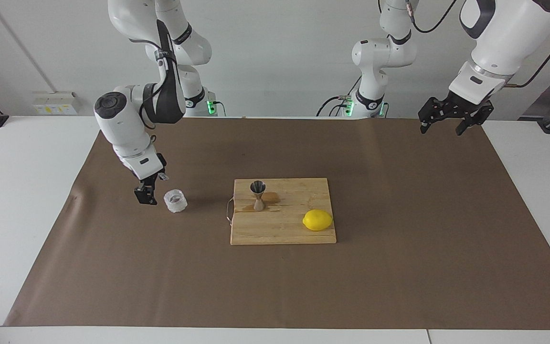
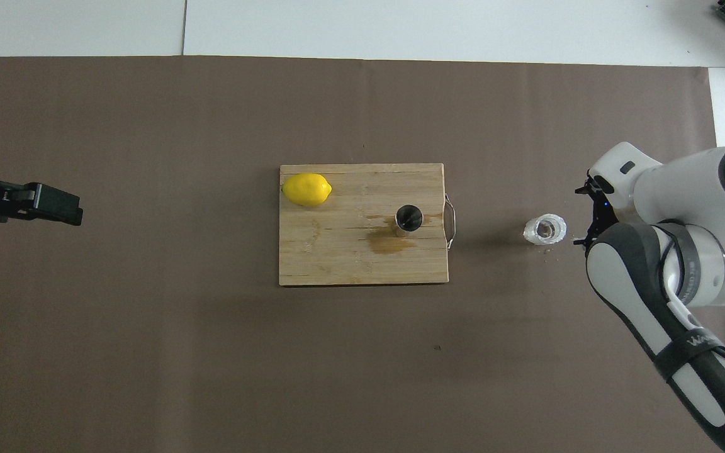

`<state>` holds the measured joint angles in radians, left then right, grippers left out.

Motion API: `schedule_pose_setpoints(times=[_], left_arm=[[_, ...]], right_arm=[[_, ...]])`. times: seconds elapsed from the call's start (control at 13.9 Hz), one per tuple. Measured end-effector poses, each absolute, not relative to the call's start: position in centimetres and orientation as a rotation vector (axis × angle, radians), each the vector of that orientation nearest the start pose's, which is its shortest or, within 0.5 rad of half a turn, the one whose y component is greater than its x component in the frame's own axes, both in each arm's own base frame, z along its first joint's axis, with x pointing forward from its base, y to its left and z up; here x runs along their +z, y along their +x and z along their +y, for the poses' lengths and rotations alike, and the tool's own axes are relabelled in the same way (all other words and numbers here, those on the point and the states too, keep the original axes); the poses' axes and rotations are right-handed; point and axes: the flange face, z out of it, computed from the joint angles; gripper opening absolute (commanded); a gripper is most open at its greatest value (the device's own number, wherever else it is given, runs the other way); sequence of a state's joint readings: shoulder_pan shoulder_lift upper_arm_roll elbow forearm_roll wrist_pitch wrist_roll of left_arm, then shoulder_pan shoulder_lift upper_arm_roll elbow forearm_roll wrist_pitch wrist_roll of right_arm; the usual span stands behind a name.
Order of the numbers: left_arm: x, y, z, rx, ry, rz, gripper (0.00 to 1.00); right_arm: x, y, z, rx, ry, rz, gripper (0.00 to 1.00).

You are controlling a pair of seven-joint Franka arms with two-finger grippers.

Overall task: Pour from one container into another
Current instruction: 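Move the right gripper toward the small clear glass, then lower the right gripper around the clear glass and close it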

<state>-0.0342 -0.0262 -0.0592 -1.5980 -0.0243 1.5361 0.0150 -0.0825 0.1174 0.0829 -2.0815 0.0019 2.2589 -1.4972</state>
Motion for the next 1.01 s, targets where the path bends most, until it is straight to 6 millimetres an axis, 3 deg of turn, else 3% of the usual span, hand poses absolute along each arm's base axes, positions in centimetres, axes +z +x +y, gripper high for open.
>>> schedule_pose_setpoints(times=[0.36, 1.01], left_arm=[[62.3, 54.0, -5.3, 0.059, -3.158, 0.171, 1.0], [62.3, 54.0, -5.3, 0.059, -3.158, 0.171, 1.0]], right_arm=[[35.5, 57.4, -1.3, -0.072, -2.216, -2.219, 1.0], [34.8, 57.0, -2.5, -0.08, -2.209, -2.189, 1.0]])
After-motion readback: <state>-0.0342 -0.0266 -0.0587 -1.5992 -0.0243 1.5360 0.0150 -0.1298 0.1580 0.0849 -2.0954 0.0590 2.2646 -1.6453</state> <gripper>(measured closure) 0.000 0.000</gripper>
